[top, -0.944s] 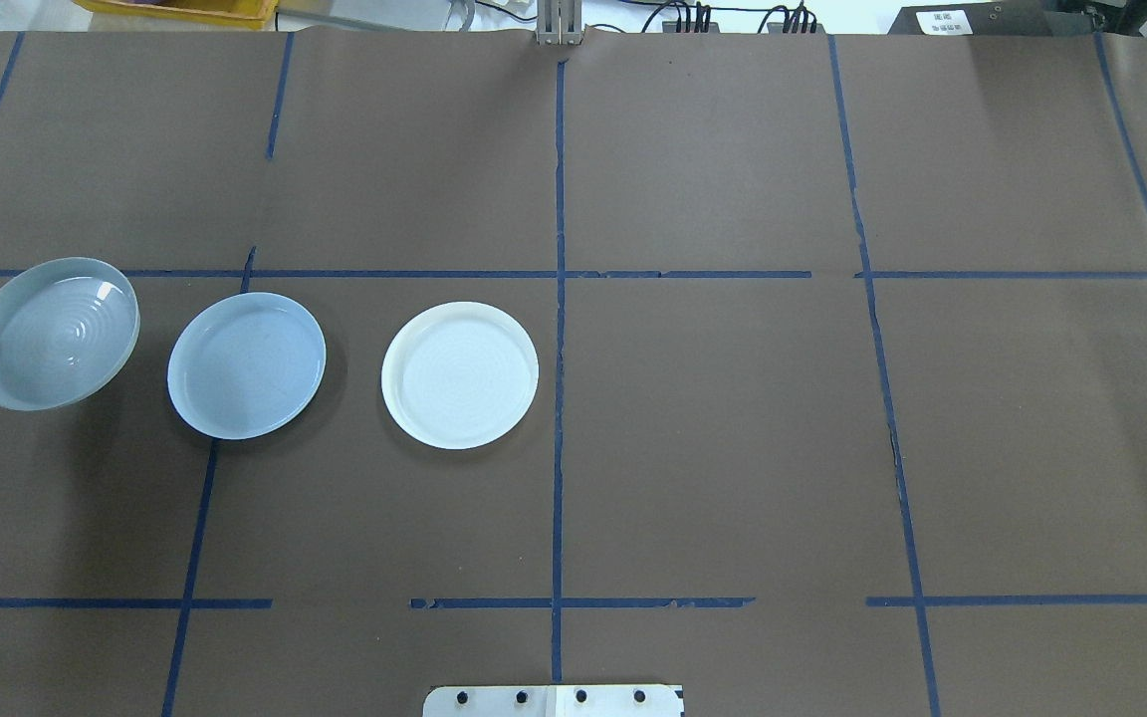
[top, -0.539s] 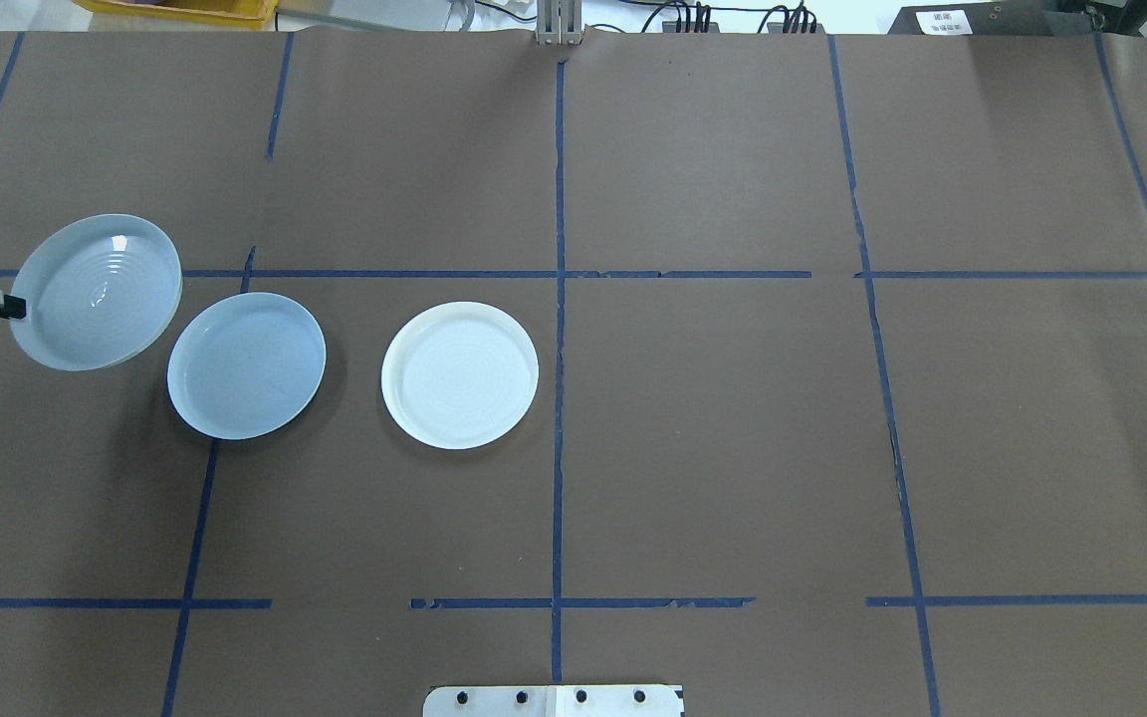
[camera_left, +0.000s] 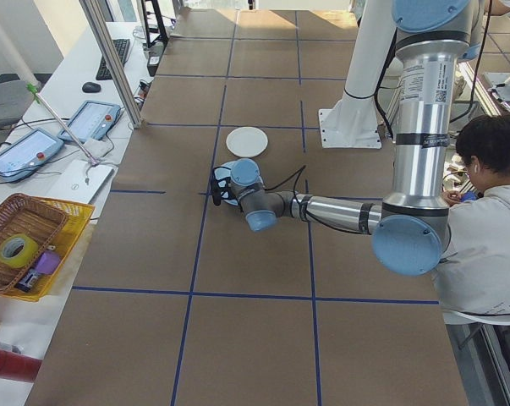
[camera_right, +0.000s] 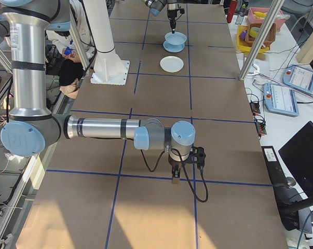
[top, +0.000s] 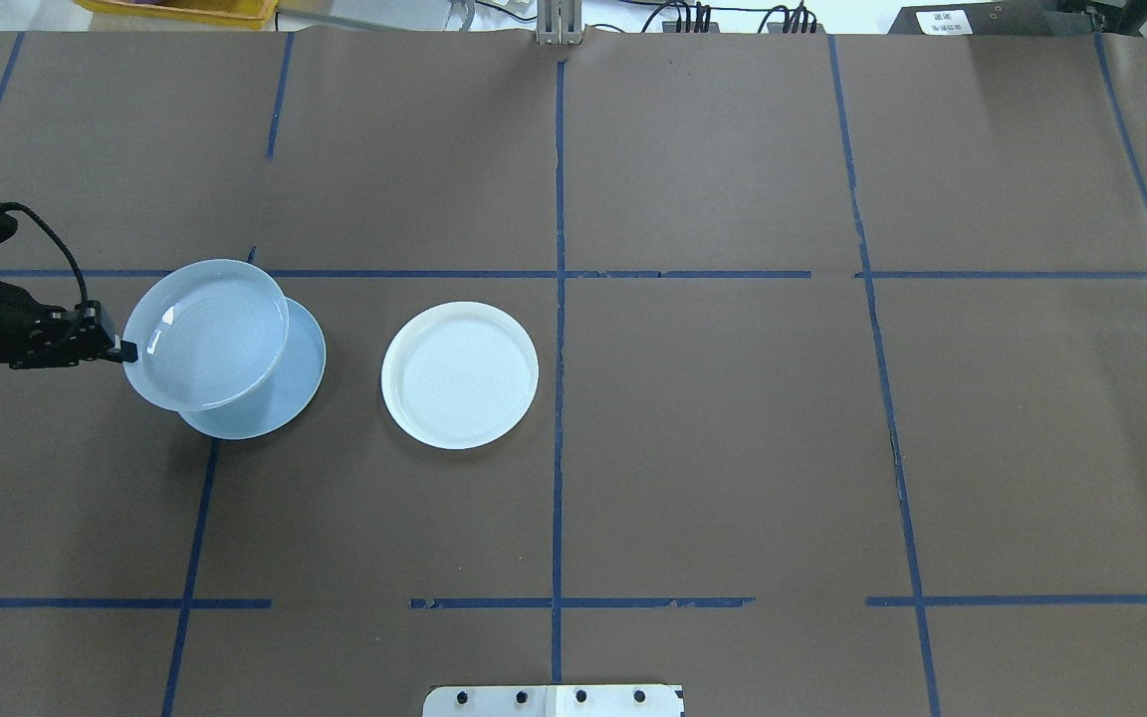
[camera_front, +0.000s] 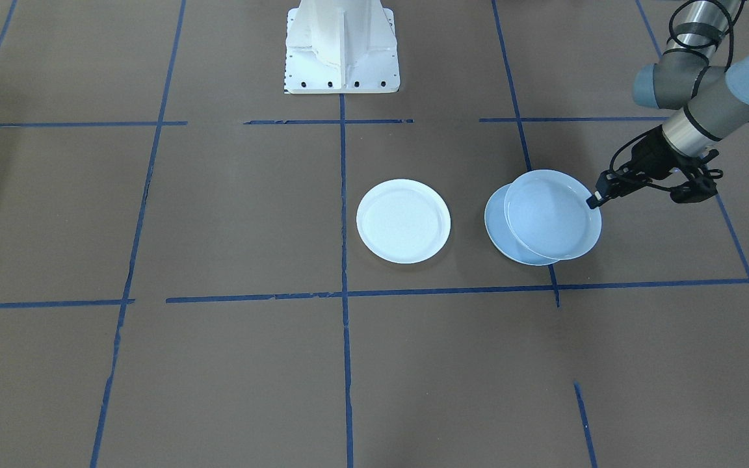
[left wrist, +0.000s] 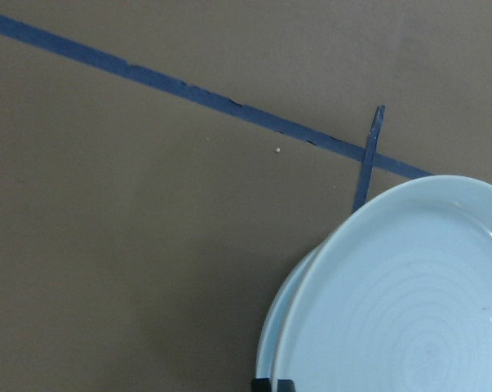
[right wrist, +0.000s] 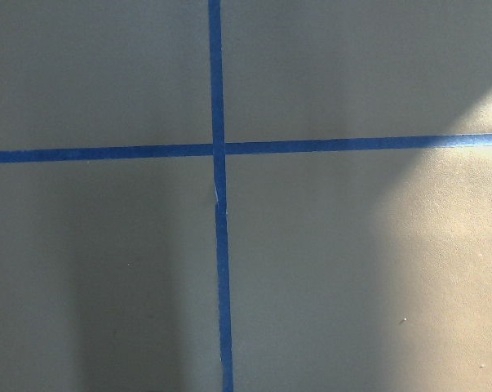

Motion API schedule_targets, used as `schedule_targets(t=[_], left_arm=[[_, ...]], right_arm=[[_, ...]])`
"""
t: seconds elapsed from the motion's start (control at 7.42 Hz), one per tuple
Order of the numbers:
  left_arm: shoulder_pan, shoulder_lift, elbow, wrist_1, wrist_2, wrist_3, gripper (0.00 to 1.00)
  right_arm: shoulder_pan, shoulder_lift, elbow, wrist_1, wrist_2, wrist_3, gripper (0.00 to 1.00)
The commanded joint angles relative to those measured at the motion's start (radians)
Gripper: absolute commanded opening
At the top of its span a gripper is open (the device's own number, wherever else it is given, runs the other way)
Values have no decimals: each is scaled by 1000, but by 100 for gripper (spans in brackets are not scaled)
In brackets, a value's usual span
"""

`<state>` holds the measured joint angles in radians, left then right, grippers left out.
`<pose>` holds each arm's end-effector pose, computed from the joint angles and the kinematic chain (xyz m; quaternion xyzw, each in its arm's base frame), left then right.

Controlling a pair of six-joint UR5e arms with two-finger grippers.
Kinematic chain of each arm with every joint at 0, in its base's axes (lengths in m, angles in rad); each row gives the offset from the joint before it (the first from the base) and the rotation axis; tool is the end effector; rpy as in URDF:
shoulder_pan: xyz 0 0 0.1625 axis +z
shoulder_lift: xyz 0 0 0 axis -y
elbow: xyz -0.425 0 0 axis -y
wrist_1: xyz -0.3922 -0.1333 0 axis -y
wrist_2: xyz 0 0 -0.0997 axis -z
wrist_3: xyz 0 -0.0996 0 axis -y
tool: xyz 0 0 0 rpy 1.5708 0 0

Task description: Stack plate in center

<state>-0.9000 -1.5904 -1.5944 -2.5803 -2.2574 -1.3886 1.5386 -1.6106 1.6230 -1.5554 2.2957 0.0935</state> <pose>0.2661 -0.4482 0.5220 -0.0058 0.5554 -0.1277 0.8217 0.0519 -0.4789 0.6541 -0.0093 -0.3546 0.0237 0.9347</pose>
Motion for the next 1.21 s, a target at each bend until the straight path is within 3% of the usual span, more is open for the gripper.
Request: schedule_targets(t=[0.0,0.13,0.54,0.67,0.81,0.94,1.08], left_arm=[[35,-11,5,2,16,-15,61],[35,-11,5,2,34,-12,99],[35,-34,-65,25,13,-23,100],[36,-74,-131,149,16,-62,100],[83,-139,-148,236,42,-129,100],[174,-193,-147,280,161,-203,100],[222,-238,-147,336,211,-237,100]], right_arm=[[0,0,0,0,1,0,100],[0,0,0,0,-1,0,100],[0,0,0,0,-1,0,100],[2,0,0,0,1,0,100],[0,0,0,0,-1,0,100],[0,0,0,0,1,0,100],[0,0,0,0,1,0,100]])
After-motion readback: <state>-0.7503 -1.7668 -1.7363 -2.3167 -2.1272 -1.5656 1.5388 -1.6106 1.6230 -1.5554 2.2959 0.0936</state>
